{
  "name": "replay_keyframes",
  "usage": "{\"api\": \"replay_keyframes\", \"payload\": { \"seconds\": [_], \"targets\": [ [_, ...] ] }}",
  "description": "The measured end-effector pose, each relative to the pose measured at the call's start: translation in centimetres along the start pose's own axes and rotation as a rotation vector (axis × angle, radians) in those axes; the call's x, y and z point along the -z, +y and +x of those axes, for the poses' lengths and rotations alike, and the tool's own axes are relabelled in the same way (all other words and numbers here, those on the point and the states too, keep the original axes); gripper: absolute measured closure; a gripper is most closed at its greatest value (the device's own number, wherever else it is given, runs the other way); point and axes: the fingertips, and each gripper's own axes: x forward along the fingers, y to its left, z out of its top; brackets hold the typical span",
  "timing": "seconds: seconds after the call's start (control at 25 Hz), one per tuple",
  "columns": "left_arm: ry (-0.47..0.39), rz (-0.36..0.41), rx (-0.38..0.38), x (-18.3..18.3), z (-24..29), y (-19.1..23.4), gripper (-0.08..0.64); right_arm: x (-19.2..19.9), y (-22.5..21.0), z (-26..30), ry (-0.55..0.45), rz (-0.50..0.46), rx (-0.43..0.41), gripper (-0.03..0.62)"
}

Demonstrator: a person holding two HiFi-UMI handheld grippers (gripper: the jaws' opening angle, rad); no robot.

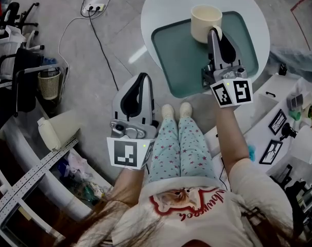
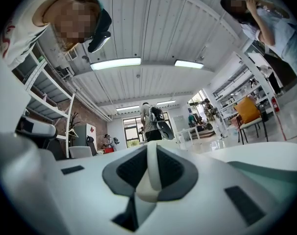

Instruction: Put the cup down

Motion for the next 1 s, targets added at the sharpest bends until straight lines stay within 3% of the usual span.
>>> {"api": "replay_keyframes", "payload": {
  "seconds": [0.4,1.0],
  "targets": [
    [-0.014,0.001,-0.011,-0.2,0.4,0.5,0.546,1.9,-0.6,1.0,0.07,0.025,0.008,0.535],
    [-0.014,0.0,0.009,-1.3,0.8,0.6,0.546,1.4,0.1,-0.1,0.097,0.043,0.042,0.535]
  ]
}}
